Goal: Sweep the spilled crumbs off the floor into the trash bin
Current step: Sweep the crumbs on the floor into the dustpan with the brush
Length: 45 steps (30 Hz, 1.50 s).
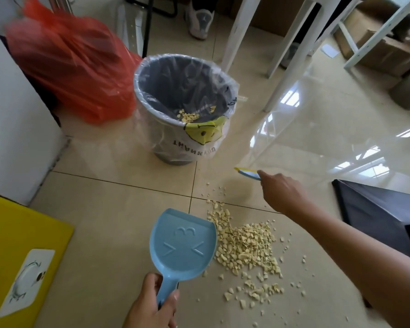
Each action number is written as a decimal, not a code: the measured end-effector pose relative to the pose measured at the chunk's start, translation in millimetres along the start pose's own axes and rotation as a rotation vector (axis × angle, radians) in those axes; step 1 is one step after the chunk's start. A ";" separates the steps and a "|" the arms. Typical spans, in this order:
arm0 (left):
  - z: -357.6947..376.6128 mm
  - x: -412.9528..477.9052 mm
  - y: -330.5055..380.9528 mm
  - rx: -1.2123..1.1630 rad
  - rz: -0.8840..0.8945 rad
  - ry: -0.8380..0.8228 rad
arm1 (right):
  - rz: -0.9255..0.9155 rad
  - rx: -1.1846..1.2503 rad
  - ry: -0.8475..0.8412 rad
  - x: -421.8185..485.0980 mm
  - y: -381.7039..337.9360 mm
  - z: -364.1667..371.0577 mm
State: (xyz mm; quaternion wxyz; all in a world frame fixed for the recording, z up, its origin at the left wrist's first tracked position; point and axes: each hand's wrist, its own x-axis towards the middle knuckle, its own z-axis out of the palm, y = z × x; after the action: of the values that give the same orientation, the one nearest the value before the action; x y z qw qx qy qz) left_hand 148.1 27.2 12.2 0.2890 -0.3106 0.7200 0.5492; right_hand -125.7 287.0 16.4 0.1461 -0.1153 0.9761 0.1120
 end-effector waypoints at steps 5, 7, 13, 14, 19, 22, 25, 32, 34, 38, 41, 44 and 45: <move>9.7 -0.2 7.8 -0.009 -0.017 -0.052 | 0.059 0.088 -0.091 8.4 -38.1 18.9; 12.5 2.6 9.5 -0.008 0.004 -0.053 | -0.030 0.020 -0.117 -16.8 -59.4 26.5; 14.2 8.8 11.6 -0.005 0.030 -0.059 | -0.159 -0.058 -0.323 -118.1 -66.2 31.7; 13.7 9.0 11.4 0.005 0.034 -0.062 | -0.160 -0.045 -0.369 -132.7 -61.0 31.7; 10.7 13.5 16.6 0.036 0.080 -0.052 | -0.096 0.033 -0.347 -169.1 -15.7 15.1; 7.1 16.9 17.3 0.027 0.090 -0.043 | -0.008 0.013 -0.193 -152.8 8.6 2.9; 5.8 17.7 15.2 0.033 0.088 -0.040 | 0.127 0.049 -0.043 -104.1 28.4 8.3; 7.2 14.4 11.7 0.049 0.083 -0.071 | 0.239 0.218 -0.028 -54.4 14.1 28.8; 8.7 14.5 11.2 0.051 0.085 -0.076 | 0.153 0.175 -0.078 -72.7 -4.5 38.5; 13.7 12.9 12.8 0.067 0.079 -0.091 | 0.095 0.122 -0.234 -133.2 -12.6 42.5; 15.2 11.6 14.5 0.072 0.079 -0.091 | 0.109 0.168 -0.241 -169.1 4.8 37.7; 15.7 11.8 14.5 0.072 0.084 -0.096 | 0.202 0.215 -0.178 -167.4 40.5 32.2; 16.0 12.2 13.8 0.070 0.084 -0.094 | 0.238 0.189 -0.161 -156.3 51.8 28.9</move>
State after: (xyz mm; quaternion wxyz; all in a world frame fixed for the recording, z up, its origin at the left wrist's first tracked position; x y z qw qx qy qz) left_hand 130.9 44.0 7.7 0.3101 -0.2436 0.7368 0.5493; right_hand 13.9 373.5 47.7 0.2195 0.0246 0.9743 0.0451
